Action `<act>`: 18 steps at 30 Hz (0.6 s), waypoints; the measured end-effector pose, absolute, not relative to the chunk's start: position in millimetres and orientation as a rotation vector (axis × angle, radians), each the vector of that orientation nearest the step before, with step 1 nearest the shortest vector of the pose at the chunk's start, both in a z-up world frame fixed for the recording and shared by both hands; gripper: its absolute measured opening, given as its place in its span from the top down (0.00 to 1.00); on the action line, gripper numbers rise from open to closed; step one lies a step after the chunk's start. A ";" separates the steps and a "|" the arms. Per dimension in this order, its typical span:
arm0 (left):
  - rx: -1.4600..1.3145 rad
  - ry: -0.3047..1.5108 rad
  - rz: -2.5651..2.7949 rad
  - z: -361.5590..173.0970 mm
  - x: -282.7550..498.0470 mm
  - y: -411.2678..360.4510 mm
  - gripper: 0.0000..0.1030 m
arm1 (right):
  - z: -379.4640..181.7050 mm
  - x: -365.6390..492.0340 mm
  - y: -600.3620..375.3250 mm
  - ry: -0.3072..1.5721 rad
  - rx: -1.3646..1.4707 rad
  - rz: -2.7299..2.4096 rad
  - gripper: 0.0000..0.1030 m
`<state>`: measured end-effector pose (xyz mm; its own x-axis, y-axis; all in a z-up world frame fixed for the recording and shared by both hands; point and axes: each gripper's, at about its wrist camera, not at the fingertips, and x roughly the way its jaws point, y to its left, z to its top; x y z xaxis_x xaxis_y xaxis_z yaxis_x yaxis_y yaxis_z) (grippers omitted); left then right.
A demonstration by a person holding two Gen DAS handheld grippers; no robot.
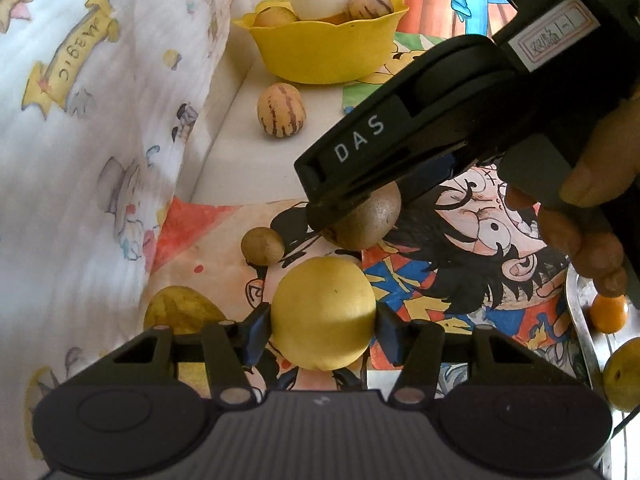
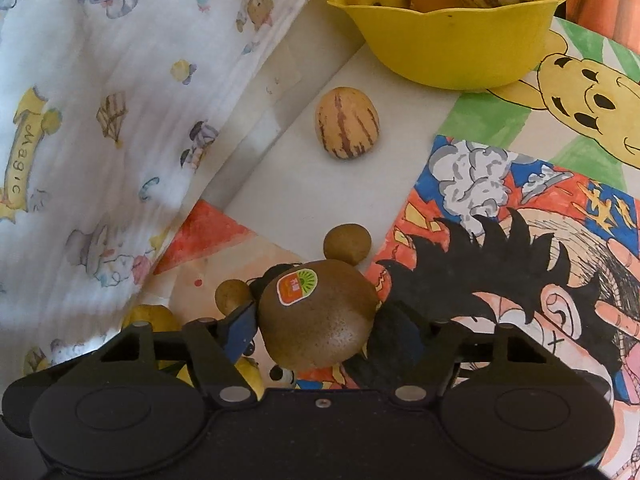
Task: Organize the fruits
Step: 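Grasp the round yellow fruit with the left tool while the right tool grasps the kiwi, then lift the yellow fruit with the left tool while the right tool lifts the kiwi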
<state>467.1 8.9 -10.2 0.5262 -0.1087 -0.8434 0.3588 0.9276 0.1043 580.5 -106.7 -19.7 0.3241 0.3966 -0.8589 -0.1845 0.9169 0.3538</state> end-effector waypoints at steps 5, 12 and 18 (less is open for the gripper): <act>0.286 0.993 -0.277 -12.8 470.6 9.1 0.42 | -21.7 580.0 -107.1 1.175 0.238 0.397 0.38; 0.285 0.991 -0.274 -15.1 476.1 7.7 0.42 | -22.7 576.5 -112.4 1.156 0.274 0.398 0.39; 0.269 0.976 -0.281 -14.7 472.4 11.6 0.43 | -23.2 570.5 -120.6 1.135 0.326 0.390 0.39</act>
